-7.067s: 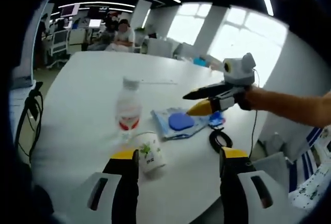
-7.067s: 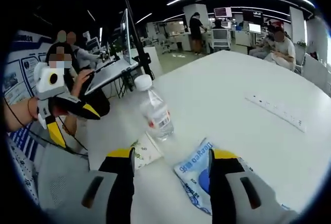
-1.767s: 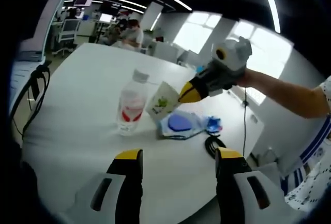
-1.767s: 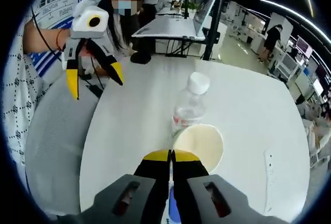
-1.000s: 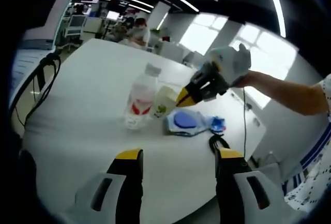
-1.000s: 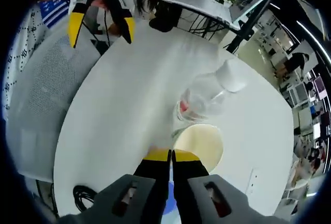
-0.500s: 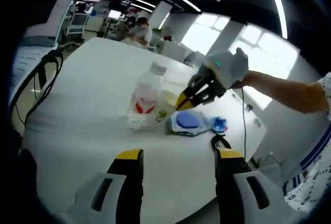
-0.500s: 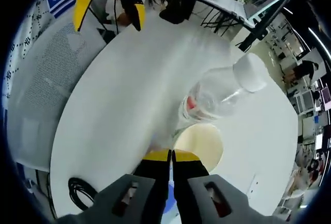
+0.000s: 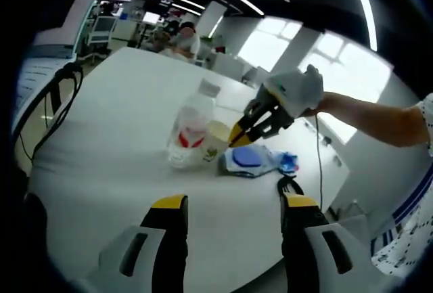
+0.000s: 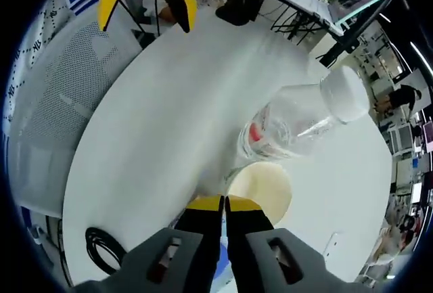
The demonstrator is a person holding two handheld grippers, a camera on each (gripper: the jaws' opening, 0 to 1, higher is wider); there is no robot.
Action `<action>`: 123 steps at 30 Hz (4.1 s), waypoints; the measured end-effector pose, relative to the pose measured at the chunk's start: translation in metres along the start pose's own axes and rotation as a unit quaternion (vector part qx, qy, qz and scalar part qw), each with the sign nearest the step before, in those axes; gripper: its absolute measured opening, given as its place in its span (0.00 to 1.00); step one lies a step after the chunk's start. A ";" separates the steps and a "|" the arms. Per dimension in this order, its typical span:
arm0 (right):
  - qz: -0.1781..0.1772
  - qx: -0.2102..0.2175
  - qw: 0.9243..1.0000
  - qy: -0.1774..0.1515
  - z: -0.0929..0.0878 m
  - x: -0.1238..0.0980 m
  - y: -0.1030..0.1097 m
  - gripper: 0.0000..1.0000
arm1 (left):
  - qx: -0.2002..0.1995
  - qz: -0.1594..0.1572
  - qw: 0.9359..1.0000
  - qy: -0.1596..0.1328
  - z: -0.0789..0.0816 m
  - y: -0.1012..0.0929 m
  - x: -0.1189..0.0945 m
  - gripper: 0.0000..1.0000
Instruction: Arrange the tabletop items into an orderly group along one side of the table until the central work area is clear of visible clutter.
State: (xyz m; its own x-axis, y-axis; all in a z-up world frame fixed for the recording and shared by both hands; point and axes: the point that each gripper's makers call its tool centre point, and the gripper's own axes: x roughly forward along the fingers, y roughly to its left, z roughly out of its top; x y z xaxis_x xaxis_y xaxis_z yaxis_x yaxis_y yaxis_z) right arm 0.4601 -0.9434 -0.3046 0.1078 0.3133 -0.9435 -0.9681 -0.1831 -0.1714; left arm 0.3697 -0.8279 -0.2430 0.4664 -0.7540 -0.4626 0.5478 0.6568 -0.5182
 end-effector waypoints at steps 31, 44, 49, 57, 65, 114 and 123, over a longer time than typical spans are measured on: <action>0.003 0.000 1.000 -0.005 0.007 0.003 0.002 0.08 | -0.002 -0.002 1.000 -0.002 0.001 -0.001 0.003 0.51; -0.021 0.016 0.999 -0.025 0.011 -0.009 -0.003 0.10 | 0.002 -0.004 1.000 -0.001 0.002 -0.004 0.004 0.51; -0.028 0.026 0.999 -0.035 0.013 -0.013 -0.004 0.12 | 0.004 -0.005 1.000 -0.002 0.004 -0.007 0.003 0.51; -0.033 0.039 0.998 -0.046 0.015 -0.017 0.000 0.15 | 0.008 -0.005 1.000 -0.001 0.004 -0.009 0.003 0.51; -0.047 0.065 0.994 -0.069 0.017 -0.027 0.004 0.23 | 0.015 -0.010 1.000 0.001 0.005 -0.013 0.005 0.51; -0.178 0.235 0.940 -0.174 -0.036 -0.127 0.057 0.33 | 0.084 -0.046 0.995 0.014 0.025 -0.057 0.023 0.52; -0.207 0.283 0.919 -0.180 -0.066 -0.149 0.087 0.33 | 0.100 -0.056 0.993 0.017 0.024 -0.067 0.027 0.52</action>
State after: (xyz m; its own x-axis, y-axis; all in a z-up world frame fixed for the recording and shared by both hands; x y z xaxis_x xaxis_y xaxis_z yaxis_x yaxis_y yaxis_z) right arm 0.3743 -1.0674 -0.1978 0.5099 0.5543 -0.6578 -0.8348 0.5035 -0.2228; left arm 0.3625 -0.8924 -0.2036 0.3724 -0.8195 -0.4355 0.7233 0.5503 -0.4172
